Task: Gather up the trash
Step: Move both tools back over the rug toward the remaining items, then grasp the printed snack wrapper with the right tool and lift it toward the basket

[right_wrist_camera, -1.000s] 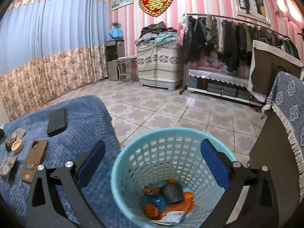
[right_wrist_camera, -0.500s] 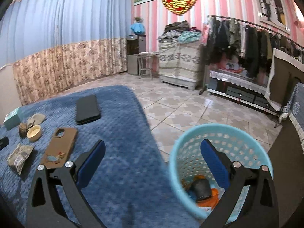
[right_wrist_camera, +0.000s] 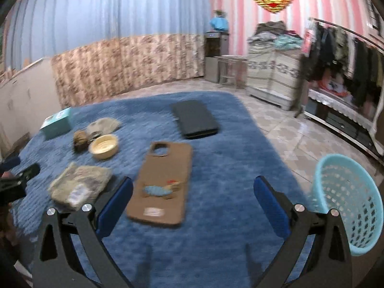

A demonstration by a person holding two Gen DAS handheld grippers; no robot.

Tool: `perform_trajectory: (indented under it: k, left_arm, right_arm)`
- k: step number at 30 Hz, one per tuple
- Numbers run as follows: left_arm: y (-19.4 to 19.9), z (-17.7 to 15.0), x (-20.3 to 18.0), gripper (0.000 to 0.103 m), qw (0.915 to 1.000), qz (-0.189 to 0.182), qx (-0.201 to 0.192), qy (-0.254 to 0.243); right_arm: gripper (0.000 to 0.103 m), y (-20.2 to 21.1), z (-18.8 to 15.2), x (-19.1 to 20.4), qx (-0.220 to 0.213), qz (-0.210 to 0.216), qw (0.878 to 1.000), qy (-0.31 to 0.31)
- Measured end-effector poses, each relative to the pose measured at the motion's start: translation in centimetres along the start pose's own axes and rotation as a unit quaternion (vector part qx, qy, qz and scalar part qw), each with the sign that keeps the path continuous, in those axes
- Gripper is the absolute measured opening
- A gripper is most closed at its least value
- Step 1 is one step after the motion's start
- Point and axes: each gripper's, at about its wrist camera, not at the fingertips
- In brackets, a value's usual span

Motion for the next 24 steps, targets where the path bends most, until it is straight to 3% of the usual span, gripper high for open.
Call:
perform_trajectory:
  k: [5, 11, 16, 21, 23, 24]
  left_arm:
    - [0.5, 0.2, 2.5, 0.098, 0.9998, 0.000, -0.004, 0.019]
    - [0.7, 0.1, 4.8, 0.098, 0.9995, 0.003, -0.003, 0.032]
    - [0.9, 0.2, 5.8, 0.098, 0.9994, 0.002, -0.009, 0.033]
    - [1.1, 0.2, 5.6, 0.098, 0.9993, -0.011, -0.010, 0.035]
    - [0.9, 0.1, 5.3, 0.098, 0.9993, -0.014, -0.008, 0.033]
    - [0.8, 0.1, 5.3, 0.098, 0.9993, -0.014, -0.008, 0.032]
  right_arm:
    - [0.098, -0.8, 0.3, 4.4, 0.018, 0.041, 0.999, 0.026]
    - [0.098, -2.4, 0.3, 9.4, 0.050, 0.061, 0.994, 0.070]
    - [0.095, -4.4, 0.4, 10.9, 0.086, 0.074, 0.991, 0.075]
    - [0.064, -6.2, -0.4, 10.8, 0.122, 0.112, 0.985, 0.052]
    - [0.050, -6.2, -0.6, 10.9, 0.119, 0.124, 0.984, 0.053]
    - [0.048, -6.2, -0.6, 11.0, 0.116, 0.128, 0.983, 0.056]
Point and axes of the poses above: each gripper's, at about its wrist camera, not at the fingertips, and y roughly against the way its jaws point, x to its left, z to its top, and after that the axes turned 10 degrees about y, right-handed
